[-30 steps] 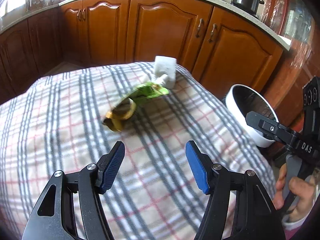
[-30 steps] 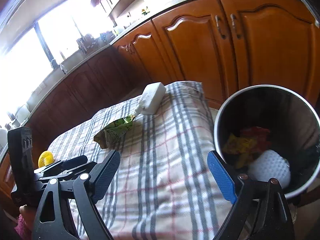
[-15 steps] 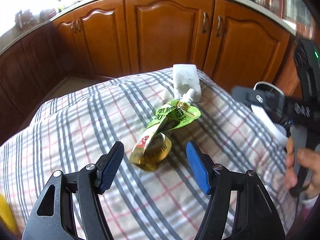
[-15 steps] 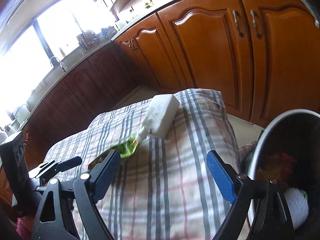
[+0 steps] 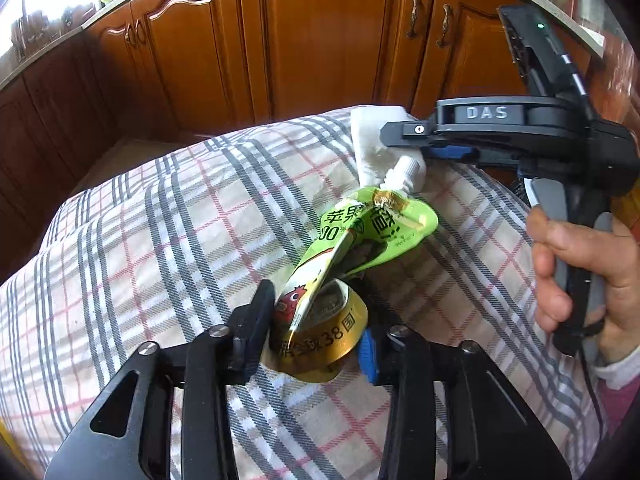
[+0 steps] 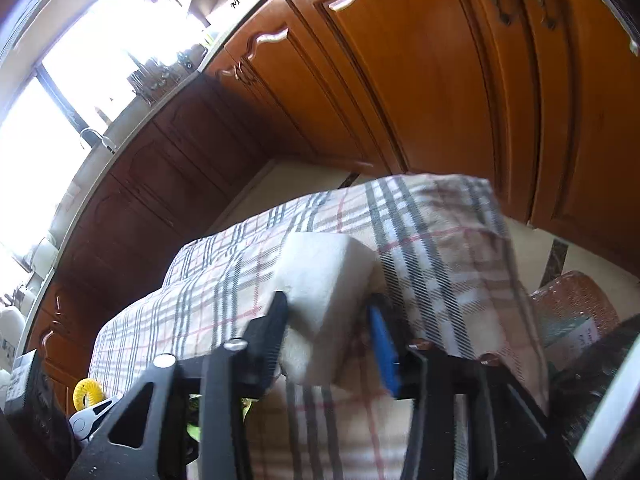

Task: Collect trash
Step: 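Grasp the green drink pouch with the left tool while the right tool grasps the white sponge, then carry the pouch and sponge over the bin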

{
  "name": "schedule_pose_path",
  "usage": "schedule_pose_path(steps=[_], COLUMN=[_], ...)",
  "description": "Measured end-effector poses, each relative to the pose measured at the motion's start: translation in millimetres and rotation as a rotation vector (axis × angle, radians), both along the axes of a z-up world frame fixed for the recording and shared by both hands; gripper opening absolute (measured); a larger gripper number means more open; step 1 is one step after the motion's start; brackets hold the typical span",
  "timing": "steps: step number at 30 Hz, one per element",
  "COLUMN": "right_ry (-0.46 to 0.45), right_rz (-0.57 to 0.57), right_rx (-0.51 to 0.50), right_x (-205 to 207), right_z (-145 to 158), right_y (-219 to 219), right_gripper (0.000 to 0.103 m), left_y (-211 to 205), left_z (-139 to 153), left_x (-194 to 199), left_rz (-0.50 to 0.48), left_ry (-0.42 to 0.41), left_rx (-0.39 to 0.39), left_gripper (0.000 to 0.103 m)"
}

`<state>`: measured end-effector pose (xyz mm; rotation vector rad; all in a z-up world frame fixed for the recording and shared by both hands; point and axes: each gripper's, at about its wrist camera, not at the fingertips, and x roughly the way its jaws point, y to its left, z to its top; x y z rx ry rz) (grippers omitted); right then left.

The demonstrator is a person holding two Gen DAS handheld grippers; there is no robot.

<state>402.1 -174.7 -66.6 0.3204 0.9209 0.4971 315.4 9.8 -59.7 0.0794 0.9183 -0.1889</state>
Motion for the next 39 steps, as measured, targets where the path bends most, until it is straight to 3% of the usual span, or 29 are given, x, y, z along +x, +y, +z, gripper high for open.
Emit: schedule_pose_path(steps=[4,11,24,39], right_ry=[-0.038,-0.109,-0.166,-0.206], right_rz=[0.002,-0.023,-0.046,-0.183], right_rx=[-0.011,0.002,0.067,0.04], right_x=[-11,-53,-148,-232], right_z=[4,24,47,49], right_y=[-2,-28,-90,-163], right_gripper=[0.027,0.016,0.014,0.014], left_y=[4,1,-43,-122], left_z=[7,31,48,48], left_x=[-8,-37,-88,-122], left_rz=[0.018,0.056,0.019,-0.107], left_ry=[-0.02,-0.066,-0.094,-0.082], left_rx=[-0.03,-0.107,-0.179,-0.194], left_gripper=[0.026,0.024,0.024,0.024])
